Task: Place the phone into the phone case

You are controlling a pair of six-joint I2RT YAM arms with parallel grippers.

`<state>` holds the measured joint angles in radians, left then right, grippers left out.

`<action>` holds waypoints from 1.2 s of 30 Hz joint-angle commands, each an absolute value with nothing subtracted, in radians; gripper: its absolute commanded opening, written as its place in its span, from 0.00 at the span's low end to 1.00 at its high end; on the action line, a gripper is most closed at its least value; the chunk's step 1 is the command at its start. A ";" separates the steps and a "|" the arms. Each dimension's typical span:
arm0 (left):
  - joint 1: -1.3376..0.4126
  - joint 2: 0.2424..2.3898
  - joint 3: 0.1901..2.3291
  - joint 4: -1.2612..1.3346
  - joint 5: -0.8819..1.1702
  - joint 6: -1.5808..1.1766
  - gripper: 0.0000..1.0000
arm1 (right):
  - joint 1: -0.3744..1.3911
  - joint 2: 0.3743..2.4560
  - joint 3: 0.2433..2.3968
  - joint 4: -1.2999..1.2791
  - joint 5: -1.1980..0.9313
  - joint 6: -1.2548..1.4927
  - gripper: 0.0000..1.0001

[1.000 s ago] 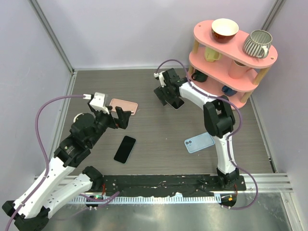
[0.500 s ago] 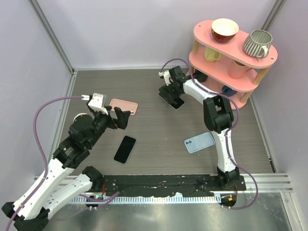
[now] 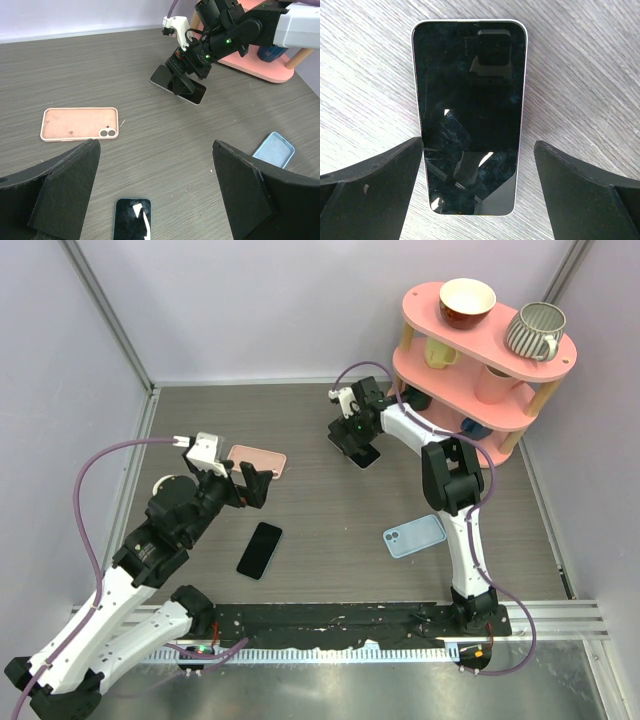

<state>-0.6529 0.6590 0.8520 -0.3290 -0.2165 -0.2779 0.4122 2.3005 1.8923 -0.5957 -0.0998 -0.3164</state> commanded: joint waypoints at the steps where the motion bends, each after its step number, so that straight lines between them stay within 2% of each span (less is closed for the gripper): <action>1: -0.655 0.653 0.853 -0.275 -0.216 -0.259 0.99 | 0.414 2.321 1.943 -0.640 -0.152 -0.324 1.00; 18: -0.655 0.669 0.857 -0.281 -0.221 -0.259 0.99 | 0.414 2.293 1.994 -0.644 -0.173 -0.291 1.00; 36: -0.653 0.657 0.850 -0.272 -0.210 -0.255 0.98 | 0.431 2.303 1.928 -0.600 -0.164 -0.325 1.00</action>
